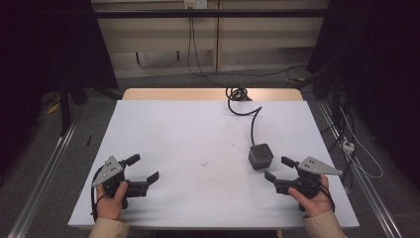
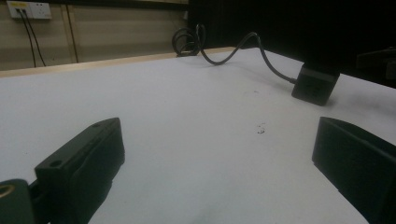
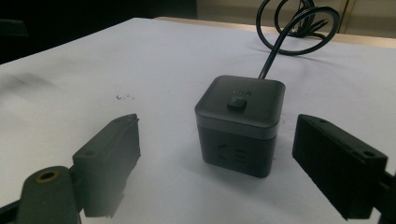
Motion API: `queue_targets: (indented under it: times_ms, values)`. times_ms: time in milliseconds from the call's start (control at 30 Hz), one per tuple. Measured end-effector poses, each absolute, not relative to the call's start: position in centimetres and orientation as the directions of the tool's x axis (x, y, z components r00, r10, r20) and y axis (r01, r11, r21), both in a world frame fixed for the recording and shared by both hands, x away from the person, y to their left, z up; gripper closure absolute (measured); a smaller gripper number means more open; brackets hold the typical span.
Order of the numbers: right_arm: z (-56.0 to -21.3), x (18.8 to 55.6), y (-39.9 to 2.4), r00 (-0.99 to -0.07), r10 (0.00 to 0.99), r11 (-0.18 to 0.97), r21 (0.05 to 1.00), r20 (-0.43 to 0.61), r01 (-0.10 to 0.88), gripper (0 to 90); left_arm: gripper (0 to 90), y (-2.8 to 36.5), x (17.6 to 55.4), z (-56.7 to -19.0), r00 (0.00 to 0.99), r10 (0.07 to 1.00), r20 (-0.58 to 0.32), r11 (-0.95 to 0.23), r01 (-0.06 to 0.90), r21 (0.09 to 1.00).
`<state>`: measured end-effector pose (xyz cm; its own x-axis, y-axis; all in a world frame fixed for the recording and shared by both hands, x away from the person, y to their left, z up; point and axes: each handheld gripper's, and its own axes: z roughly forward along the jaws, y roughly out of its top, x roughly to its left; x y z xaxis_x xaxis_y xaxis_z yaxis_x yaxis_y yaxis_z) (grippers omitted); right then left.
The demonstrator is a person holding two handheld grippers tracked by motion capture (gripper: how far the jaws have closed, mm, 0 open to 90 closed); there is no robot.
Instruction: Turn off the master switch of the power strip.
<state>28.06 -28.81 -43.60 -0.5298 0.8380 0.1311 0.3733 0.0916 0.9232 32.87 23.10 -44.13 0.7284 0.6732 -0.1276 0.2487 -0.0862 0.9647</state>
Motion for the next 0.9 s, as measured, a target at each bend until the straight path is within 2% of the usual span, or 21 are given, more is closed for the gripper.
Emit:
queue_targets:
  times_ms: [900]
  values:
    - [-44.2, 27.3, -29.9, -0.522, 0.845, 0.111, 0.918, 0.115, 0.382, 14.6, 2.1, 23.1, 32.9, -44.2, 0.729, 0.673, -0.125, -0.09, 0.249, 0.964]
